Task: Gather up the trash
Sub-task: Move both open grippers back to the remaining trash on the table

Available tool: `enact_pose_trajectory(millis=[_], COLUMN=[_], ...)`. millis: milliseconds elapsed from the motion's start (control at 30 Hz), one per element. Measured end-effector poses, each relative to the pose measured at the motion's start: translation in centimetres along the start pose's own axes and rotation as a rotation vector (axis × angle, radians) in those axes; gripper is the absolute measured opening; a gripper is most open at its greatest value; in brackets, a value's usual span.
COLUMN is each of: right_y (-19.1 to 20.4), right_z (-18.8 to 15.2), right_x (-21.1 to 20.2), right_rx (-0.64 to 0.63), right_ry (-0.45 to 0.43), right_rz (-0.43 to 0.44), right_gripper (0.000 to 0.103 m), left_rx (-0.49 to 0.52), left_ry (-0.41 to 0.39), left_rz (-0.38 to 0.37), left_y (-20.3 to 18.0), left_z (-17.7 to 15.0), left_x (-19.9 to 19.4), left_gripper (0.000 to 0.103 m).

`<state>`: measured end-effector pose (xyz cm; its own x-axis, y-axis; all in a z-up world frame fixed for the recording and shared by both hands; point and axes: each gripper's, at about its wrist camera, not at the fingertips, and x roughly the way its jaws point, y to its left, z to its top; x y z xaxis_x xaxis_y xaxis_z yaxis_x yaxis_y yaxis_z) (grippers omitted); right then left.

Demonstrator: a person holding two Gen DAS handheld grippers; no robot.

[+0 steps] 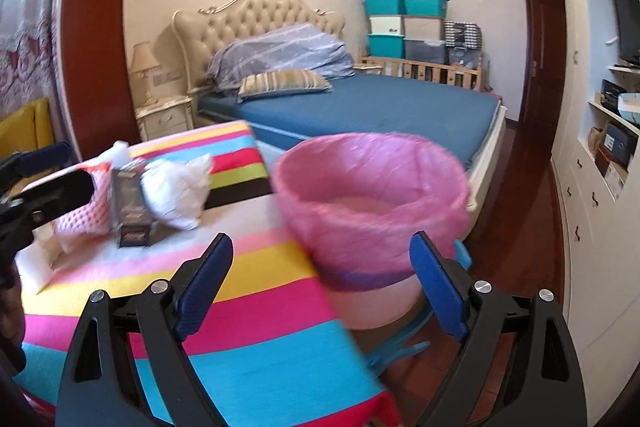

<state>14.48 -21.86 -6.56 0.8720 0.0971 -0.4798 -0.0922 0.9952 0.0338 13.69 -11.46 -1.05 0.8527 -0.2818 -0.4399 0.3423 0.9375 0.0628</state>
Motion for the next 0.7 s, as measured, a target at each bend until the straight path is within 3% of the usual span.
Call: enact_pose_trajectory(millis=[233,533,700], right_y=[5.1,12.5,16.1], right_z=[0.1,-0.6,-1.5], right_x=[-0.4,-1.5,-2.0], right_rx=[-0.043,-0.157,-0.194], right_ry=[0.012,0.015,0.045], right_rz=[0.084,0.208,0.298], right_gripper=[0.085,0.085,0.085], left_rx=[-0.074,-0.11,-0.148], left_ry=[-0.015,-0.009,0.018], left_rz=[0.068,0.277,0.357], left_y=[4.2,10.2,14.1], left_z=[-2.9,-7.6,-10.3], left_x=[-5.9,-13.1,-14.9], left_gripper=[0.098,0.098,0.098])
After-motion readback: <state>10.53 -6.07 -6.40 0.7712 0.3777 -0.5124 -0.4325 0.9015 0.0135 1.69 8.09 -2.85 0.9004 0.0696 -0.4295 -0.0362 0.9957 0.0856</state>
